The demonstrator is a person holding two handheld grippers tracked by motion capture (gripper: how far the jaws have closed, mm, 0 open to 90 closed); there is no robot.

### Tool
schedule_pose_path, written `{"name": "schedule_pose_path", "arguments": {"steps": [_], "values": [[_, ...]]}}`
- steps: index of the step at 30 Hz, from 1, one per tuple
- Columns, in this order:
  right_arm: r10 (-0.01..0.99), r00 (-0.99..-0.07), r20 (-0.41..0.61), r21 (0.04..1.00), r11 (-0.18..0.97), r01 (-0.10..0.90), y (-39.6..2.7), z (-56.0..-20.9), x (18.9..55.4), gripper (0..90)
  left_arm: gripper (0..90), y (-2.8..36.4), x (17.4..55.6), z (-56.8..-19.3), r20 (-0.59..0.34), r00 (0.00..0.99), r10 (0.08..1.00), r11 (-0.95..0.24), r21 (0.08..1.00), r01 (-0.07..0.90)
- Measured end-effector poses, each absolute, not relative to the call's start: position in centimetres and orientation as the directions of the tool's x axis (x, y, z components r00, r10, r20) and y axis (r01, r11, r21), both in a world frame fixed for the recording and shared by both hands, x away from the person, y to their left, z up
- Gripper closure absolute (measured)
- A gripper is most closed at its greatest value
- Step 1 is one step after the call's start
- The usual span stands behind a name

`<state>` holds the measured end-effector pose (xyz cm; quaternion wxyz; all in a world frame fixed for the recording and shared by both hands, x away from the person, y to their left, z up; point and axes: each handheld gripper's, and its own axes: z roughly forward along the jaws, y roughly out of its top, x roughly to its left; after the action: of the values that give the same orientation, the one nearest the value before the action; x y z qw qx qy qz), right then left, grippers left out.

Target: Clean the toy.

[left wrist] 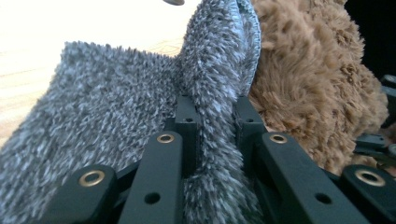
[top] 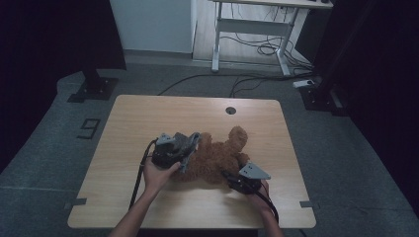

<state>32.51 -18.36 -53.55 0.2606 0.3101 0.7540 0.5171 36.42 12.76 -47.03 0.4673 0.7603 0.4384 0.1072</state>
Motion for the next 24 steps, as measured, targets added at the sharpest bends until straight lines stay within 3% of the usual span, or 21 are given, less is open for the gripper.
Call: {"name": "schedule_pose_path", "arguments": {"steps": [7, 12, 19, 24], "values": [[0.694, -0.717, 0.064, 0.963, 0.145, 0.226, -20.7, -51.8, 31.5, 24.9, 76.9, 13.3, 33.8, -47.8, -0.210, 0.626, 0.751, -0.193, 0.837, 0.512], [0.667, -0.738, 0.099, 0.941, 0.178, 0.287, -19.4, -51.8, 32.3, 18.9, 77.0, 13.6, 32.1, -48.4, -0.197, 0.640, 0.743, -0.193, 0.852, 0.486], [0.689, -0.723, -0.048, 0.897, 0.348, 0.272, -17.3, -53.2, 31.3, 39.5, 77.2, 13.9, 30.6, -49.4, -0.219, 0.648, 0.729, -0.160, 0.866, 0.473], [0.734, -0.664, -0.142, 0.891, 0.387, 0.236, -16.6, -53.8, 31.1, 46.6, 77.1, 13.3, 31.7, -48.8, -0.212, 0.639, 0.739, -0.173, 0.858, 0.484]]}}
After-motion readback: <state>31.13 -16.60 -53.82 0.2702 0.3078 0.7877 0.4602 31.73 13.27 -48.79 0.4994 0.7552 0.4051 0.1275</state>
